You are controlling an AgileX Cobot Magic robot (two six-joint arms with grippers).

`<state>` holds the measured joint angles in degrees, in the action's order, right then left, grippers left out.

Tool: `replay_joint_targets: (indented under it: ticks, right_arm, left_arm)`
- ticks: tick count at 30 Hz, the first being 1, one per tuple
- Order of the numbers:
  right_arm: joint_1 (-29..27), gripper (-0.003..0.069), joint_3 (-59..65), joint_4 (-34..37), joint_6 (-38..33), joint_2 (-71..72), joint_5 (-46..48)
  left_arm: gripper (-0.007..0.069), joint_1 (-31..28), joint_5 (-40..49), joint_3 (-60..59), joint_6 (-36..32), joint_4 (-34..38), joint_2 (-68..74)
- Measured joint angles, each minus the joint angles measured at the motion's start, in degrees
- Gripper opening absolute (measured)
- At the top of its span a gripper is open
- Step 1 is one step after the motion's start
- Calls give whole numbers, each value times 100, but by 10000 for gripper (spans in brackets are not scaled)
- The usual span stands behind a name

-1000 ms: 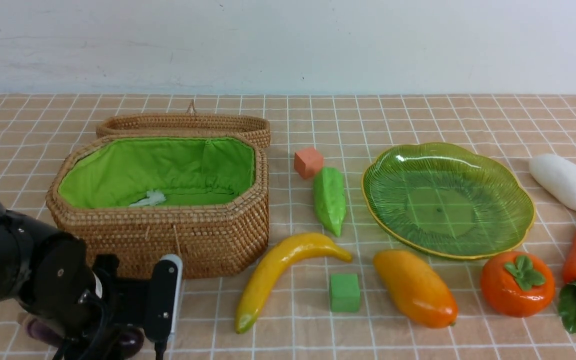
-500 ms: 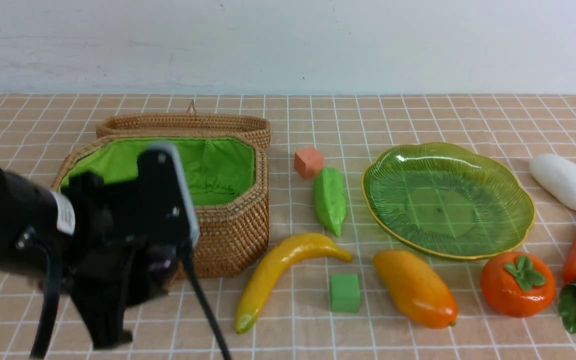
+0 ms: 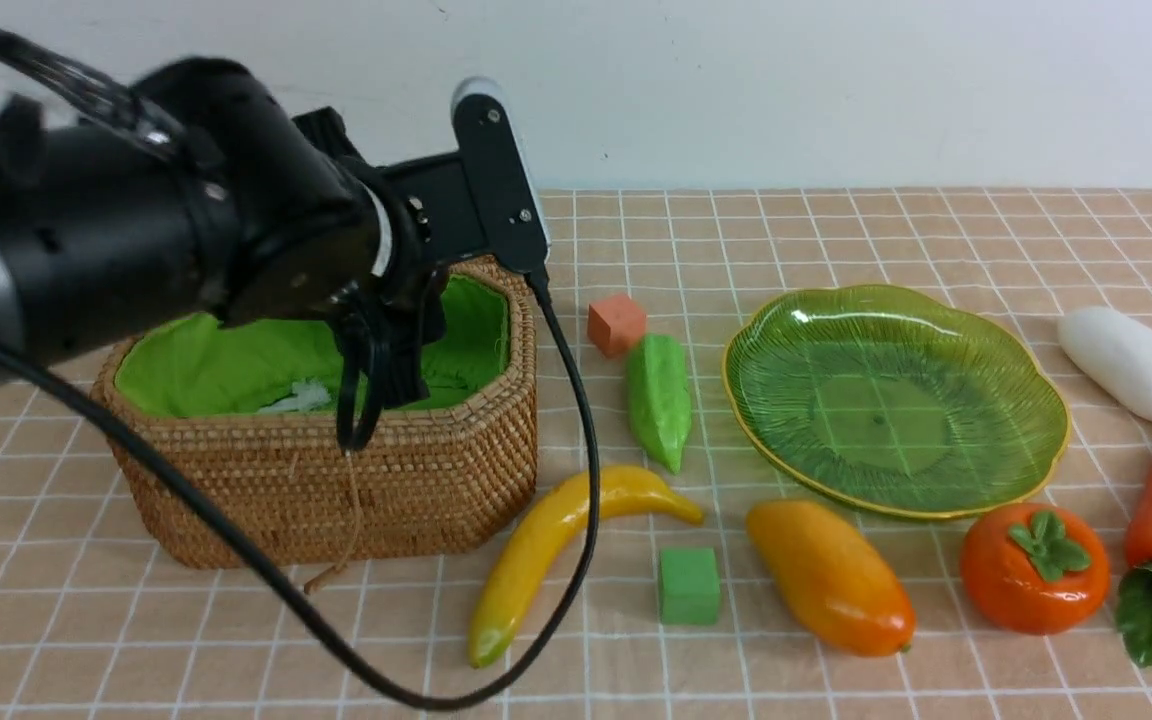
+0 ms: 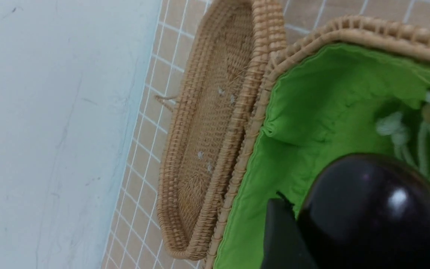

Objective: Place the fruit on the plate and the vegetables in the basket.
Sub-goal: Use the left arm to grab an eggplant and put it into the left basket, then use the left arm to grab a banana and put it into the right plate

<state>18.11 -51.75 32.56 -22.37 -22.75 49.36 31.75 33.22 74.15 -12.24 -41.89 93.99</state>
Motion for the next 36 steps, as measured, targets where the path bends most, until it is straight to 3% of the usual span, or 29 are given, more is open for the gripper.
replay_joint_targets:
  ticks: [3,7,11,16,20,21,23,26,28,32,35,36]
  right_arm:
    - [0,237,0,52,0,0,136]
    - [0,238,0,95,0,0,174]
    - [0,237,0,55,0,0,174]
    - [0,236,-166,-575,468,-7,392]
    - [0,236,-620,-1618,1331,-11,1134]
    - [0,236,-657,-1662,1369,-11,1176]
    - [0,236,-769,-2037,1650,-11,1506]
    - [0,237,-789,-2247,1862,-11,1962]
    - [0,237,-749,-2252,1870,-11,2125]
    - [0,237,-664,-2240,1883,-11,2176]
    - [0,237,-664,-2216,1888,-11,2248]
    - [0,237,-664,-2175,1888,-11,2306]
  left_arm:
    - [459,0,-47,0,735,-344,46]
    - [620,0,-61,9,1293,-441,20]
    - [659,0,-42,9,1432,-407,-52]
    - [588,0,401,17,1728,427,-244]
    - [439,65,1231,31,2020,2050,-302]
    - [417,93,1329,33,2020,2126,-308]
    - [316,261,1728,118,2020,2755,-358]
    - [76,840,2561,691,1960,3571,-338]
    - [-14,1128,3165,1397,1808,3823,-53]
    - [-5,1232,3691,2459,1476,3924,925]
    - [64,1225,3696,3081,1086,3917,1712]
    - [125,1213,3702,3342,807,3903,2057]
